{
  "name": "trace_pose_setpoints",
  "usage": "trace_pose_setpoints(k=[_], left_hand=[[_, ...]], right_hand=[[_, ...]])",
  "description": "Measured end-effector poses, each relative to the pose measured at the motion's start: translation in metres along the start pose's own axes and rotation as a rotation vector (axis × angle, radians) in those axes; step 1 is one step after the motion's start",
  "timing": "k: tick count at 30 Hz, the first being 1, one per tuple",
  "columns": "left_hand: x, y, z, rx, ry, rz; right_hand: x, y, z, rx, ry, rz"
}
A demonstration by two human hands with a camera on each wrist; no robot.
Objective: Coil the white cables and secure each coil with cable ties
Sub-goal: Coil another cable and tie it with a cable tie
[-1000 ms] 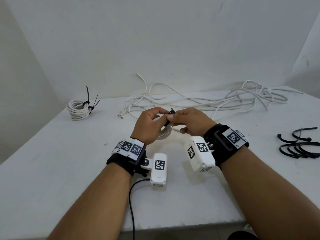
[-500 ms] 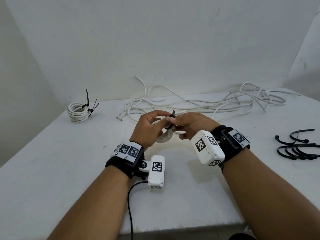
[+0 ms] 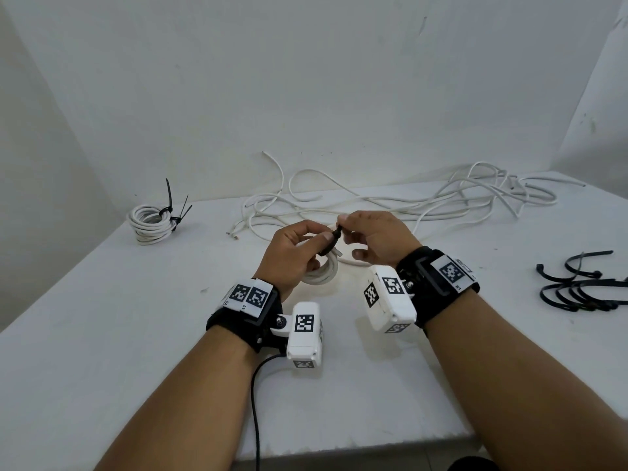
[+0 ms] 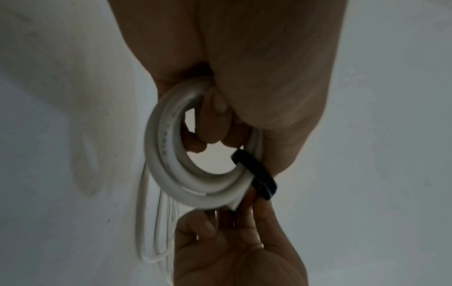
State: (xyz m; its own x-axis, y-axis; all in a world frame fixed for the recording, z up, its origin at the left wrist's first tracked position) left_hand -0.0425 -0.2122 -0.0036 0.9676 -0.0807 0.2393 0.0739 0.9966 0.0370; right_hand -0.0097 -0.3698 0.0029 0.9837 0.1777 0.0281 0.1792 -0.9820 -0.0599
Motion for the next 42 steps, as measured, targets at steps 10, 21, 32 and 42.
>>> trace_pose_setpoints(k=[10, 21, 32, 42], left_hand=[[0.000, -0.003, -0.006, -0.109, 0.066, -0.011], [-0.001, -0.014, -0.002, -0.089, 0.153, -0.182], [0.007, 0.021, 0.001, -0.506, 0.350, -0.141], [-0.009, 0.159, 0.016, 0.198, 0.176, 0.158]], right_hand=[[0.000, -0.009, 0.006, 0.105, -0.014, 0.013], [0.006, -0.007, -0.005, -0.198, 0.192, 0.071], [0.024, -0.048, -0.007, -0.080, -0.039, 0.120], [0.010, -0.138, 0.022, -1.133, -0.199, -0.365]])
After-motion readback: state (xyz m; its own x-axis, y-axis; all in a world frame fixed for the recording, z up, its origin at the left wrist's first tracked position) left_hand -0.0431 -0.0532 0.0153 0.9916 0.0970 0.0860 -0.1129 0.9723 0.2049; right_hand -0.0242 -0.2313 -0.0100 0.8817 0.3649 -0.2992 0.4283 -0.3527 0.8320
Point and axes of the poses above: each hand's wrist, its own x-axis towards the middle knuckle, its own y-axis out of the back of the hand, z = x × y, the point moved 4 cm from there along x, towards the middle knuckle
